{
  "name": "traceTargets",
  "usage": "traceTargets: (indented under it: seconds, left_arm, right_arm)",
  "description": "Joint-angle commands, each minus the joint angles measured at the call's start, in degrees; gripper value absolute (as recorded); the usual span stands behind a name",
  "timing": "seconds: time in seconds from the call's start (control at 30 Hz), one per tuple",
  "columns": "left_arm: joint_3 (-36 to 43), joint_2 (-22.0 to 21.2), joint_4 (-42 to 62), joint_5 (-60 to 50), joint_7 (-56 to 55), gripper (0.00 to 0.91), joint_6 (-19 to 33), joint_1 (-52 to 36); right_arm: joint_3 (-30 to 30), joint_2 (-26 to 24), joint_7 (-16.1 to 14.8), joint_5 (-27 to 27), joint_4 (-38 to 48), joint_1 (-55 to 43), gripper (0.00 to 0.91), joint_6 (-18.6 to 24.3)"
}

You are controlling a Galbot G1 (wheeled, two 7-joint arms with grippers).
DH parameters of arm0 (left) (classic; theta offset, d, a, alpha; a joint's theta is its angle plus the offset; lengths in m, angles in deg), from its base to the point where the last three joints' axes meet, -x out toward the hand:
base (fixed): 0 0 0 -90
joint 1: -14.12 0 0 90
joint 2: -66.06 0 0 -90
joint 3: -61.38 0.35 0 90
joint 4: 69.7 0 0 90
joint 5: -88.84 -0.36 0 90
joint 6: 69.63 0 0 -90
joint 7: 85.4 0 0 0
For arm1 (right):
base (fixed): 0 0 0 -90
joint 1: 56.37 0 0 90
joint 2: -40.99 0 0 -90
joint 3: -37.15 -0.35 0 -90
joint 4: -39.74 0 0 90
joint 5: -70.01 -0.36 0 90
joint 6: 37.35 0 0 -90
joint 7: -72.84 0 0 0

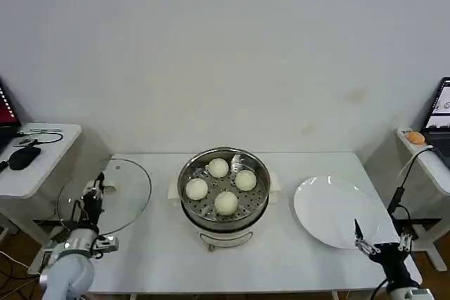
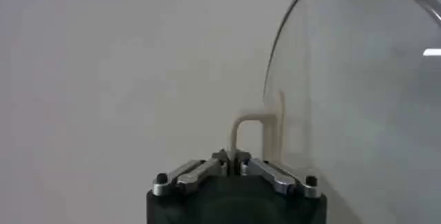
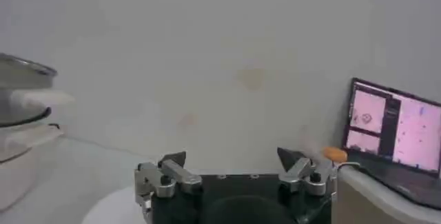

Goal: Take steamed baozi put them in steamer then cover it.

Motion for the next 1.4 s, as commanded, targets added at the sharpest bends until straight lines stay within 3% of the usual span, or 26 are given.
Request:
traceTargets:
  seconds: [0.03, 0.2, 0.57, 0.9, 1.4]
  left_arm:
    - [0.6, 5.7, -13.5, 5.6, 5.7, 0.000, -6.3, 0.2]
    - [6.7, 4.9, -15.9, 0.8, 7.6, 0.000, -7.2, -1.4]
    - [23.7, -1.8, -17.1, -6.7, 19.0, 0.000, -17.5, -9.3]
    - [25.4, -14.5, -11.9, -11.6, 24.2, 0.000, -23.0, -16.8]
    - [30.4, -26.7, -8.5, -22.7, 23.9, 0.000, -22.0, -14.3]
  right_arm:
    - [1.5, 0.2, -0.3, 1.1, 0.9, -0.3, 0.907, 0.3]
    - [3.6, 1.3, 0.1, 2.9, 1.8, -0.1, 0.907, 1.5]
    - [7.4, 3.8, 0.5, 6.5, 3.1, -0.9, 0.907, 2.6]
    - [10.0, 5.5, 0.8, 9.4, 4.8, -1.2, 0.907, 3.1]
    - [11.6, 5.3, 1.0, 10.3, 5.8, -2.2, 0.907, 2.5]
